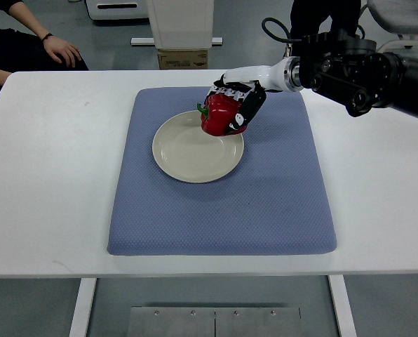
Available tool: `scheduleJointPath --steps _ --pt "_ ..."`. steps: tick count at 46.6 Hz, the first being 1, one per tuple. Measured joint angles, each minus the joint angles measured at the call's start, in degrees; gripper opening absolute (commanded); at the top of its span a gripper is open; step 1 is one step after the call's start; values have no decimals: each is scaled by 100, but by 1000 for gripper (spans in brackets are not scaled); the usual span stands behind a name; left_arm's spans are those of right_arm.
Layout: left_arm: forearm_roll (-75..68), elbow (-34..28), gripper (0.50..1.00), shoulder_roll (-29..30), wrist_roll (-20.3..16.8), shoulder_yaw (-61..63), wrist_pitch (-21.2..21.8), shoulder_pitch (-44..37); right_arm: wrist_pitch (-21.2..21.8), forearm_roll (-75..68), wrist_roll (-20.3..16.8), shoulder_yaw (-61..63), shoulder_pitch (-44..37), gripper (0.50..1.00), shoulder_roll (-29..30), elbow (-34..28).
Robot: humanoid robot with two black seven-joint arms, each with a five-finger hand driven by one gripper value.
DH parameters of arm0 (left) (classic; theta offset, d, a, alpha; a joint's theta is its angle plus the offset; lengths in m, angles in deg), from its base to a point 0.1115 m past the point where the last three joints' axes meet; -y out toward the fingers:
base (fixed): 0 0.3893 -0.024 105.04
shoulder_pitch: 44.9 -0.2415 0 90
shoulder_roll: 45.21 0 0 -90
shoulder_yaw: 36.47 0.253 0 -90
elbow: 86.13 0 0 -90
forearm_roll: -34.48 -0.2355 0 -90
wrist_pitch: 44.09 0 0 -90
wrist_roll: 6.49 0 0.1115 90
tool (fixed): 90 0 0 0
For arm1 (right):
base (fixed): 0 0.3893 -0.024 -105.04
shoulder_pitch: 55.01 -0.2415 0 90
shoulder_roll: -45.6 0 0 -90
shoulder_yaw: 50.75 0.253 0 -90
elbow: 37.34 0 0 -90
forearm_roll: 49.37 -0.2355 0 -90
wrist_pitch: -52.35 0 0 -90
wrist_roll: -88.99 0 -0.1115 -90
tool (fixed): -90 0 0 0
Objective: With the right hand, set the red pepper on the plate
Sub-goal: 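Lift the pepper and carry it over the cream plate, then lower the pepper onto the plate and open the right hand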
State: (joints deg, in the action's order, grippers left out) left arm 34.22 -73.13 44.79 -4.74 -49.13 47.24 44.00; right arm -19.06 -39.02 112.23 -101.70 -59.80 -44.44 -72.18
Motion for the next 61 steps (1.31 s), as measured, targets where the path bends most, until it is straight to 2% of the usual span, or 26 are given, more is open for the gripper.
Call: scheduleJointPath --steps 15,38,39,41,43,44,46,50,61 --pt "0 0 1000 0 0 0 -1 4 -178 -492 -453 10 234 500 5 19" --pt "0 0 1000 0 1 0 -1 4 -279 -489 -746 265 626 500 5 -14" --pt "0 0 1000 0 1 0 -1 3 -279 -490 -749 268 641 541 5 -14" --pt "0 0 1000 0 3 0 -1 1 -281 -497 -755 288 677 677 5 -14" --pt "0 0 1000 0 4 0 -1 3 -306 -502 -758 347 695 842 5 -15" --pt "0 0 1000 0 3 0 -1 4 -323 -504 -758 388 705 909 4 -15" --pt "0 0 1000 0 3 -1 -1 5 -372 -506 -759 468 747 974 4 -15" --pt "0 0 1000 0 3 0 -1 -3 -479 -507 -790 538 798 1000 5 -21" --pt "0 0 1000 0 -1 0 -1 2 -542 -507 -821 552 706 1000 5 -232"
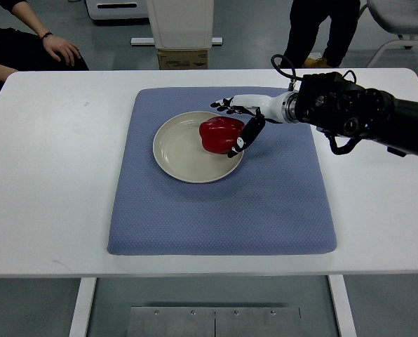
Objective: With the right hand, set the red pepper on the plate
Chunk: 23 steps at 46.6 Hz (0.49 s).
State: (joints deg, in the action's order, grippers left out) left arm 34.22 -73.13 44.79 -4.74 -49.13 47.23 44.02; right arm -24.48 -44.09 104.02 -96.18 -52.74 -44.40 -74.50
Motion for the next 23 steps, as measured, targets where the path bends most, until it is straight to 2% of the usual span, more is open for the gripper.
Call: scheduleJointPath --steps 9,18,23 --pt "0 0 1000 0 0 0 0 1 0 -6 0 62 -49 1000 0 11" --pt "0 0 1000 0 -1 1 0 2 44 -7 2 877 40 1000 -22 12" --pt "0 0 1000 0 -2 0 1 0 55 0 8 1720 331 1000 -596 17"
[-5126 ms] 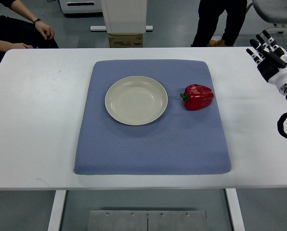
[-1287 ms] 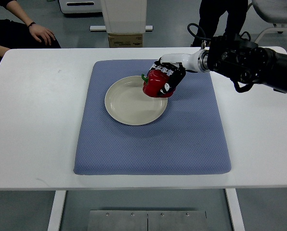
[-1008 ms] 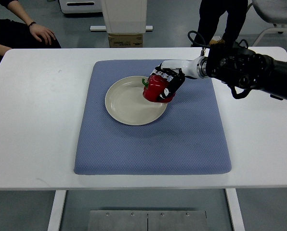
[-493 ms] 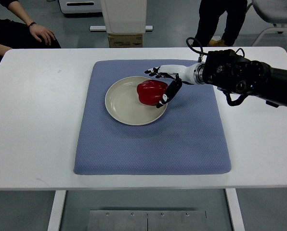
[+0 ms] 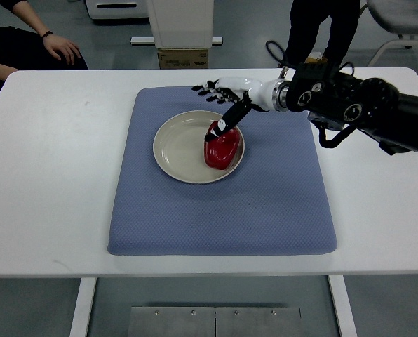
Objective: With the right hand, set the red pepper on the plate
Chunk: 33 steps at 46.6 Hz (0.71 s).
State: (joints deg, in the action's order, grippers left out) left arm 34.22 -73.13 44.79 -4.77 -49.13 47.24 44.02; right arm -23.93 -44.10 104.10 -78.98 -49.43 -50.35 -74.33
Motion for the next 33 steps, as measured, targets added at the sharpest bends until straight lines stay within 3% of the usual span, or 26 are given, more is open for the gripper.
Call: scheduleJointPath --steps 15,21,33 --pt "1 0 1000 0 2 0 -1 -3 -9 1 58 2368 1090 1000 -1386 48" --pt "0 1 1000 -1 1 -1 -1 2 -25 0 115 3340 1664 1000 -1493 123" --pt "0 1 1000 -1 4 -1 -1 2 -4 0 814 5301 3004 1000 -1557 171"
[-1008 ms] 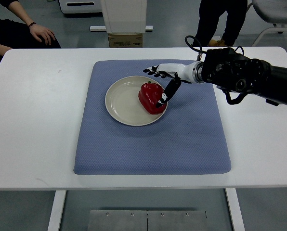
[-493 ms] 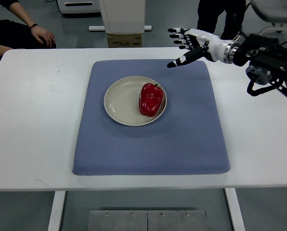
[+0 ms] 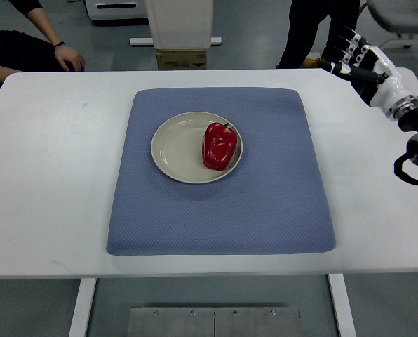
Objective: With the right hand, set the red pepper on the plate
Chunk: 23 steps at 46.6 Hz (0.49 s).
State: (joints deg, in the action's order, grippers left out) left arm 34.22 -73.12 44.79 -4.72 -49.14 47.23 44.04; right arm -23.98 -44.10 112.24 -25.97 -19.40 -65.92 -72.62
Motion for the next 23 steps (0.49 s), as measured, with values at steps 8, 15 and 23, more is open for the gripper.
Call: scheduleJointPath --steps 8,15,23 --pt "0 0 1000 0 -1 0 0 0 14 -109 18 885 595 1000 16 17" --pt "0 0 1000 0 -2 0 0 1 229 -728 -23 1359 1034 1000 34 17" --pt "0 0 1000 0 -1 0 0 -3 710 -1397 -39 1407 1159 1000 40 110"
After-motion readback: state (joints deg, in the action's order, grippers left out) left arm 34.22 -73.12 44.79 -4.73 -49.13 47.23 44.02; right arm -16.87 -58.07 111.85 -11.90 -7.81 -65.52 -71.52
